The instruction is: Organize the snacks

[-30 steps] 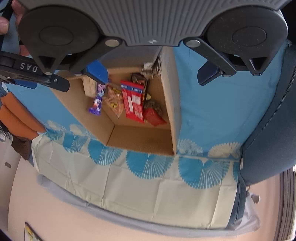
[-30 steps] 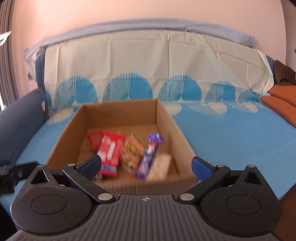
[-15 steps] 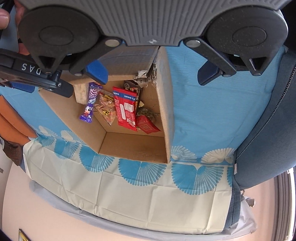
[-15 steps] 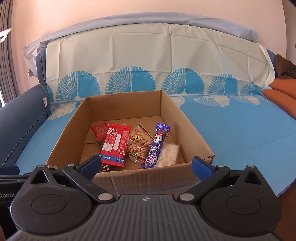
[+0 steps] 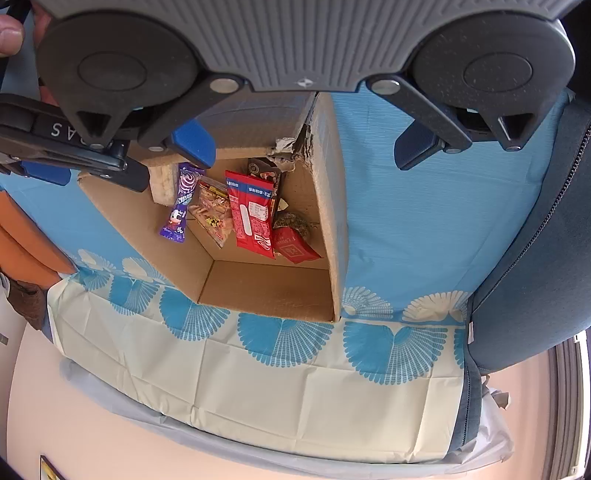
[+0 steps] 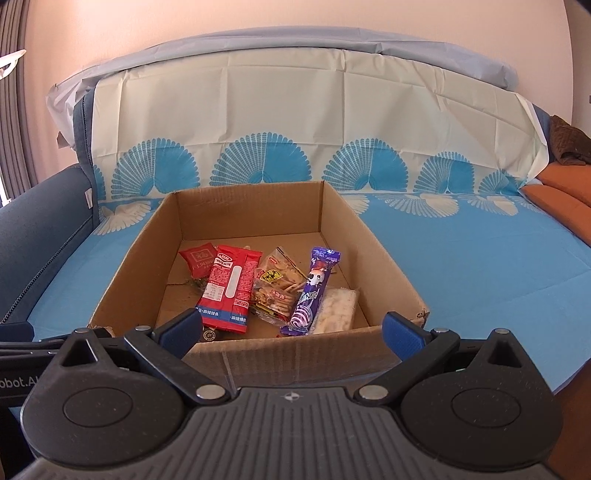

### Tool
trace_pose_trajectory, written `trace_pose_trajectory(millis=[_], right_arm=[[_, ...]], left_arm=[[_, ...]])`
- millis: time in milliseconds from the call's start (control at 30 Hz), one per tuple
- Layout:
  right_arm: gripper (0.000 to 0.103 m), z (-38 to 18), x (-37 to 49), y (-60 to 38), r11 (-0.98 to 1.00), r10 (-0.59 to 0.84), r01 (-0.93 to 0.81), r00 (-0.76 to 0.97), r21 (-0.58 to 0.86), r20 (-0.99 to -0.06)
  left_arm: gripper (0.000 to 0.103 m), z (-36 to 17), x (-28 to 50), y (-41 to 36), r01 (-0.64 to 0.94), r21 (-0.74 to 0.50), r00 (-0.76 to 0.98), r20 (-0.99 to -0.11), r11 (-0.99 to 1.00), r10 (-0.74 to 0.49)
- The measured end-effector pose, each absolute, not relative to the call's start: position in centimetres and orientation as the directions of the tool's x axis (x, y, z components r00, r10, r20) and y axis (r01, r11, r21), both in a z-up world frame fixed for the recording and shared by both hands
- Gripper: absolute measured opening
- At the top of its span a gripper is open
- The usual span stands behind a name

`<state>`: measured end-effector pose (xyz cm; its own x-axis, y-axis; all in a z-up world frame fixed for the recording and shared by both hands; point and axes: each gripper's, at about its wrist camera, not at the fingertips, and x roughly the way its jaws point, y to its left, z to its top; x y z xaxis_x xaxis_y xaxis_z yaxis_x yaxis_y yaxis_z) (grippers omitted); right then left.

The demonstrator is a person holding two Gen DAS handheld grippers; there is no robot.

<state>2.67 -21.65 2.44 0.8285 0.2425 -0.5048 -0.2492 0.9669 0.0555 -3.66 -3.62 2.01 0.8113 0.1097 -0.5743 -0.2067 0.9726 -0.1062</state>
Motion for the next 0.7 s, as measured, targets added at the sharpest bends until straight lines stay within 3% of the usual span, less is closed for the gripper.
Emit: trace_pose_trajectory(millis=[700], right_arm=[[0.102,2.50,2.48,-21.42,0.968,0.234,-0.249,0.833,0.038,-0.501]], left_arm=[[0.103,2.18,-3.51,-3.61,-0.206,-0.106,0.813,-0.572,0.973,0.110]])
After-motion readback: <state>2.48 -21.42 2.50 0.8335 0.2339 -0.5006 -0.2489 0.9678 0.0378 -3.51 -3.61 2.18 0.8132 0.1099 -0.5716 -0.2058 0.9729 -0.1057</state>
